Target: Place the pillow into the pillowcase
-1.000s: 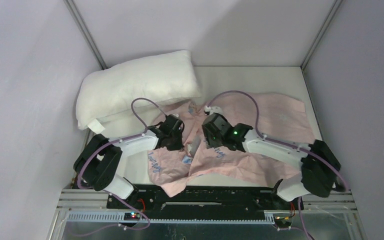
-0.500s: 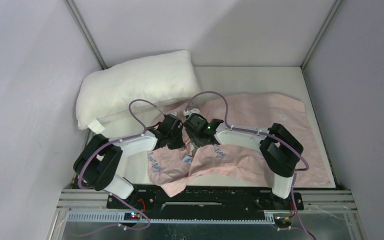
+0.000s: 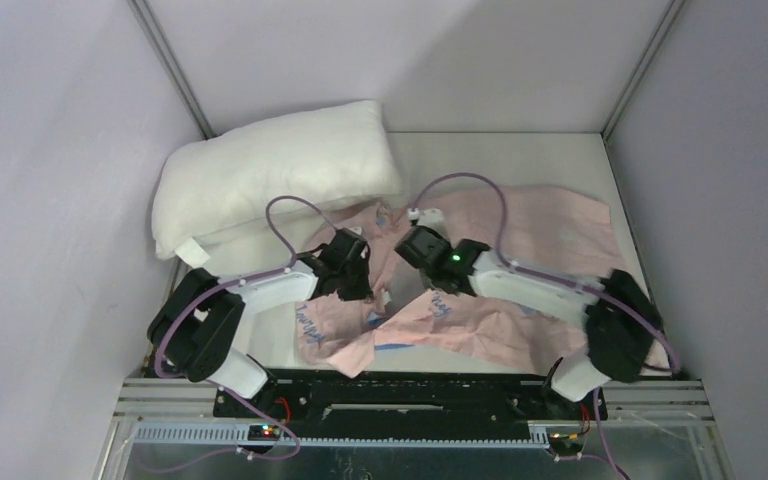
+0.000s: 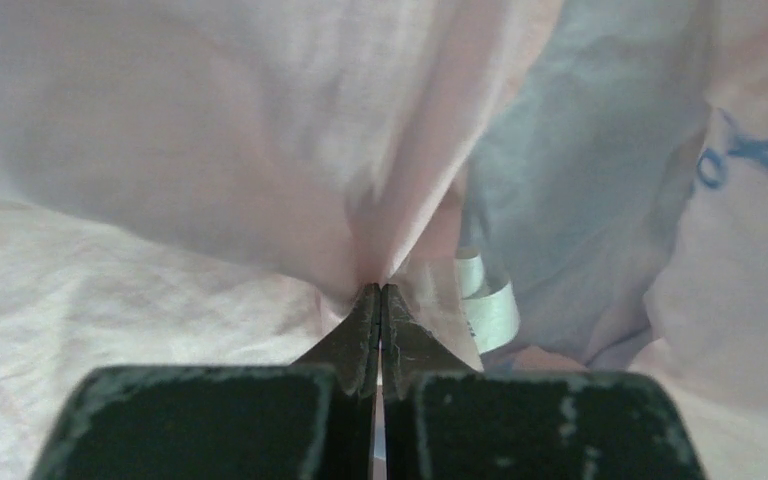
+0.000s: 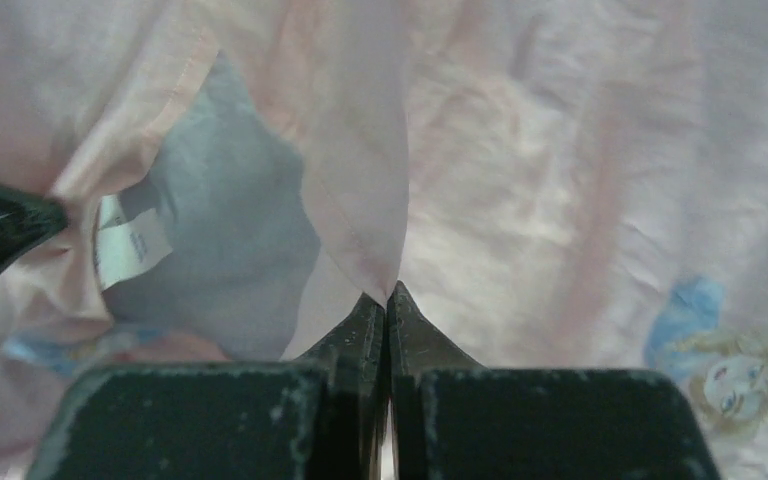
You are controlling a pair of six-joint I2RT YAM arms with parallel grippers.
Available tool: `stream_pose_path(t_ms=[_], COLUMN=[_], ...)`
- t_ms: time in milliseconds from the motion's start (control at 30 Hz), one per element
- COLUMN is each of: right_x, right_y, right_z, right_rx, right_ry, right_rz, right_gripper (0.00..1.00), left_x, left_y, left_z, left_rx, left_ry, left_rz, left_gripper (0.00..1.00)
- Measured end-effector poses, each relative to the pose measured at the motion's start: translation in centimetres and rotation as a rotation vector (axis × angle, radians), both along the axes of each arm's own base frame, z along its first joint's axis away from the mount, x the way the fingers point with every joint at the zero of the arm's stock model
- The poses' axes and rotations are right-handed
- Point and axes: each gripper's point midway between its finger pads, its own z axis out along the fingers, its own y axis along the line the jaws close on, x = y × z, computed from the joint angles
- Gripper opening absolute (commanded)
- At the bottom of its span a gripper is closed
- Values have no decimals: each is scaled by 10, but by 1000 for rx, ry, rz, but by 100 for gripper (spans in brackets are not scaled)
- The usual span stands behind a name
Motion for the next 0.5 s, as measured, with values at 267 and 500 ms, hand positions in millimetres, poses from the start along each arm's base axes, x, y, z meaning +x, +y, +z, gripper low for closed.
stream_pose_path(t_ms=[267,500], right_x=[-51,-88], right_y=[-56,-82], right_z=[2,-53], right_rx=[127,52], right_ry=[14,168], right_rz=[-134,-181], right_gripper=[0,39], left_x=[-11,-36], left_y=[-41,-58], left_z=[28,29], left_rx=[-43,-54], left_ry=[-36,-9], left_rz=[-151,-244], left_gripper=[0,0])
